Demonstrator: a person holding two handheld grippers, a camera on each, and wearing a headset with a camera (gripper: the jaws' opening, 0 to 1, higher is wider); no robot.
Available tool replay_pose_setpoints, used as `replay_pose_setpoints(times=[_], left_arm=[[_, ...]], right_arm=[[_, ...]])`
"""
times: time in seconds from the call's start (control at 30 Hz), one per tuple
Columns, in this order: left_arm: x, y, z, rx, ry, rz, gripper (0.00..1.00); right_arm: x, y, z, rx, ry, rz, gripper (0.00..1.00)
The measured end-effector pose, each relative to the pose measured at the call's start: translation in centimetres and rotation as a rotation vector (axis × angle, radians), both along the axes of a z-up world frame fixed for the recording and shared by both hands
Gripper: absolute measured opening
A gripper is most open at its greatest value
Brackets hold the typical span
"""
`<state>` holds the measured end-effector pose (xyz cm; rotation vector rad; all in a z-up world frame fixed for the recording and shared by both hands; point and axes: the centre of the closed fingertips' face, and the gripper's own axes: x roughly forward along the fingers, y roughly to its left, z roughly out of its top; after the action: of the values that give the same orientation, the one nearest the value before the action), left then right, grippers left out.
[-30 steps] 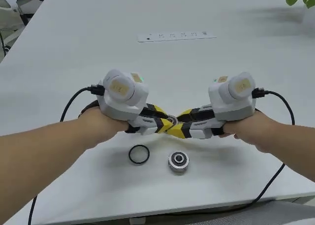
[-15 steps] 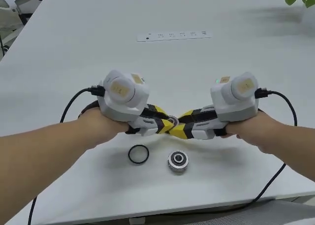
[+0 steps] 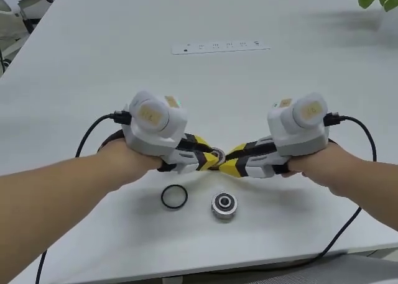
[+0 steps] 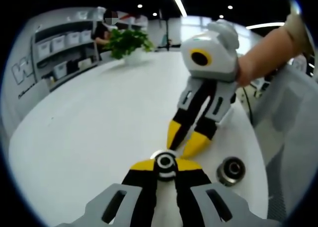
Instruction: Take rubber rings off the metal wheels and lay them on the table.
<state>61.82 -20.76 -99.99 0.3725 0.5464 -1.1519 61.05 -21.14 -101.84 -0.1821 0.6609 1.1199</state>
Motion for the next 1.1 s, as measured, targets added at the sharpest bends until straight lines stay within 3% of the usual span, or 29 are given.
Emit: replay_pose_setpoints(times=[0.27,0.5,0.53,0.77,1.1], left_arm=[[0.0,0.1,0.0,-0.01,0.006,0.019,0.13],[0.0,0.1,0.0,-0.003,0.001,0.023,0.13],[0.0,0.1,0.0,-0.003,0.0,0.023,0.13],[0.0,0.1,0.0,-0.003,0.002,0.029,0.13],[0.0,0.1,0.1,0.003,0.012,0.04,0.13]], right_arm=[[-0.1,-0.2,0.0,0.018,0.024,-0.022,0.01],[0.1,-0.4,0.0,0.057,0.07,-0.093,0.0],[0.0,-0.5,0.0,0.064,0.096,-0.114,0.0],[0.9,-0.6,1.4,0.193,0.158,-0.204,0.0],[0.9,-0.1,1.7,0.208,0.171,-0.208,0.0]])
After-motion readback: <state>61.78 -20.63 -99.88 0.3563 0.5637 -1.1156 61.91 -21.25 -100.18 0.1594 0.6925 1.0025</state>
